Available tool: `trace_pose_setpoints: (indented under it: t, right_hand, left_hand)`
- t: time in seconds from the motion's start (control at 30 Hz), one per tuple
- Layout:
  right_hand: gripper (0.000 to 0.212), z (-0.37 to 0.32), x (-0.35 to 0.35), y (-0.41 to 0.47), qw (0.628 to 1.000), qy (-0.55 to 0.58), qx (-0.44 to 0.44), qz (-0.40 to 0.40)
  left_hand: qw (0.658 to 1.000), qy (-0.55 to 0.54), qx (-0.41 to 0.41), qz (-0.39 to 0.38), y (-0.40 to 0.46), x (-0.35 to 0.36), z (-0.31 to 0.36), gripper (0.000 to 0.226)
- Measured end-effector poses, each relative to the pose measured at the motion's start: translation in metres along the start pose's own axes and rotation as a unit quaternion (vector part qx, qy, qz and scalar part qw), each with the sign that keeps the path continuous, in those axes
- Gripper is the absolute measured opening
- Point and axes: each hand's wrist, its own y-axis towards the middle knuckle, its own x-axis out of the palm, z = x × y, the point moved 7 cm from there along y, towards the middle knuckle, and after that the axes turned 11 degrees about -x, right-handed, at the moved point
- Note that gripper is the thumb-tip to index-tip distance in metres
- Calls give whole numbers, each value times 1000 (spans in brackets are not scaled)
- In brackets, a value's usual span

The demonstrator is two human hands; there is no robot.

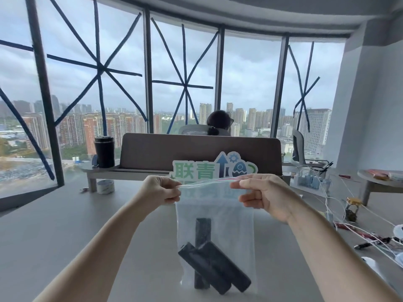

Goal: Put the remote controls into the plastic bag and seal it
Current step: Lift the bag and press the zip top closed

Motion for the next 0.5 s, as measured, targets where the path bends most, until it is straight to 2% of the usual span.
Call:
trace_pose_setpoints:
  t: [0.2,0.3,0.33,0.43,0.47,0.5]
  right_hand:
    - [14,-16,-10,-5,980,-188,-46,44]
    - [12,-32,-20,-8,951,-284,-92,78]
    - [11,-41,-25,-10,925,-348,-108,107]
    - [13,-63,-17,-18,797,-565,-145,157]
    - [22,-66,-3,-18,780,-584,-178,134]
    - [29,-67,13,-16,779,-581,-212,98]
  left_hand:
    - [985,94,69,130,-4,-8,9,11]
    - [984,61,80,149,-11,-6,14,8]
    - [986,40,83,142,-13,-2,16,7]
    - [989,21,100,109,-19,17,27,8]
    - [989,28,108,101,-21,25,31,10]
    - [988,39,118,97,-23,33,35,11]
